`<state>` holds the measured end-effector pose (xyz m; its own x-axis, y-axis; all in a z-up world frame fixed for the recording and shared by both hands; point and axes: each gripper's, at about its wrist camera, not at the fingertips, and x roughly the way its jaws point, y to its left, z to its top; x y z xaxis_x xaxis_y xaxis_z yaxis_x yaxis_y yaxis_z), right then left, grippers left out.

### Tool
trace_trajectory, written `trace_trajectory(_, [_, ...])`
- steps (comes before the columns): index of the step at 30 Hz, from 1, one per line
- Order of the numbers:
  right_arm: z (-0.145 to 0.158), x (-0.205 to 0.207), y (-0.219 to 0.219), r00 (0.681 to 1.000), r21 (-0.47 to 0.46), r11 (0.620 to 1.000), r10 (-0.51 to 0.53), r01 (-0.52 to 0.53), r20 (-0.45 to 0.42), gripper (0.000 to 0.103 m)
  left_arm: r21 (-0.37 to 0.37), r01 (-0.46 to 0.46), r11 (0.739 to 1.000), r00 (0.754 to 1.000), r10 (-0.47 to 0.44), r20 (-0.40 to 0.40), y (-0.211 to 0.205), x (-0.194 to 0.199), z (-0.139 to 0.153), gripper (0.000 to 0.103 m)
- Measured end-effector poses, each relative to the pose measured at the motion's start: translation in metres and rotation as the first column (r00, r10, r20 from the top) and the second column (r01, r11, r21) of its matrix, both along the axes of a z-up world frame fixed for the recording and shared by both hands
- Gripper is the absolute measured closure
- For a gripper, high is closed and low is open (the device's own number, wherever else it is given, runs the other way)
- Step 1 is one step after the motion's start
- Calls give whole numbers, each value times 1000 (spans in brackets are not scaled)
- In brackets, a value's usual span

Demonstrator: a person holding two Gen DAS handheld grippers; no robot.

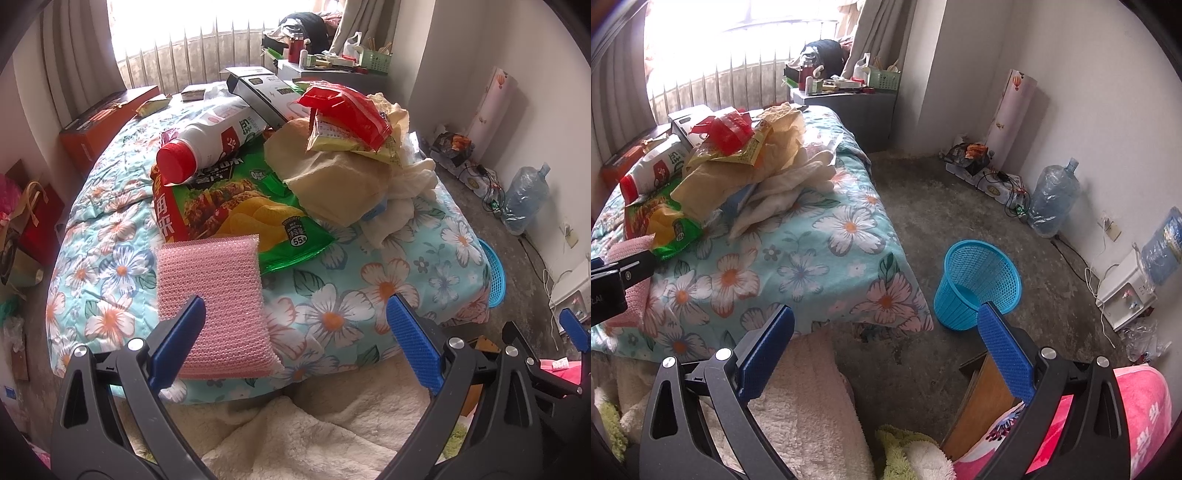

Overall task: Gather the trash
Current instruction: 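Grasp the pink mesh scrubber with the left tool while the right tool grasps the red plastic bag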

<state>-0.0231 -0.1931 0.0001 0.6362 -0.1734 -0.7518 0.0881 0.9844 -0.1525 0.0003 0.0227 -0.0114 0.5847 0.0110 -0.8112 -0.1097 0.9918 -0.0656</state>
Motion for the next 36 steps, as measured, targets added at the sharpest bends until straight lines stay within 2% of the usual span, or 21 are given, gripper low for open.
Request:
trace_trajectory(4, [10,3,0,998,37,999,14,-16,62,6,-33,19,999,999,-18,34,13,4,6,9])
trace_trajectory(7, [27,7,4,984,65,996,47,-59,174,6,-74,38,997,989,-27,142,41,2,17,9])
trace_trajectory(10, [35,15,10,962,127,982,105,-140,251,6,-123,56,991,961,-20,277,78,-6,26,9])
trace_trajectory(12, [33,23,14,961,181,967,131,-178,245,6,-131,63,989,945,-17,325,98,-11,29,9])
trace_trajectory(17, [12,44,28,971,303,925,193,-229,144,6,-89,78,993,933,-41,358,123,-18,26,9])
trace_trajectory(19, [7,47,32,969,343,906,218,-246,121,10,-94,115,989,941,-78,329,124,-17,21,9])
trace_trajectory(22, [0,50,36,967,374,892,236,-255,95,14,-168,162,972,962,-118,246,121,-11,6,9])
trace_trajectory(26, [-5,59,34,974,377,898,218,-226,65,16,-216,100,971,990,-76,116,110,2,-20,9])
trace_trajectory(30, [-6,65,31,977,373,904,206,-210,51,16,-174,-3,985,1000,6,21,101,19,-34,9])
trace_trajectory(33, [-5,70,30,978,362,909,205,-208,47,16,-107,-14,994,999,9,-45,92,25,-47,9])
trace_trajectory(36, [-5,76,33,976,350,911,214,-217,46,16,-106,-7,994,998,0,-60,90,23,-52,9])
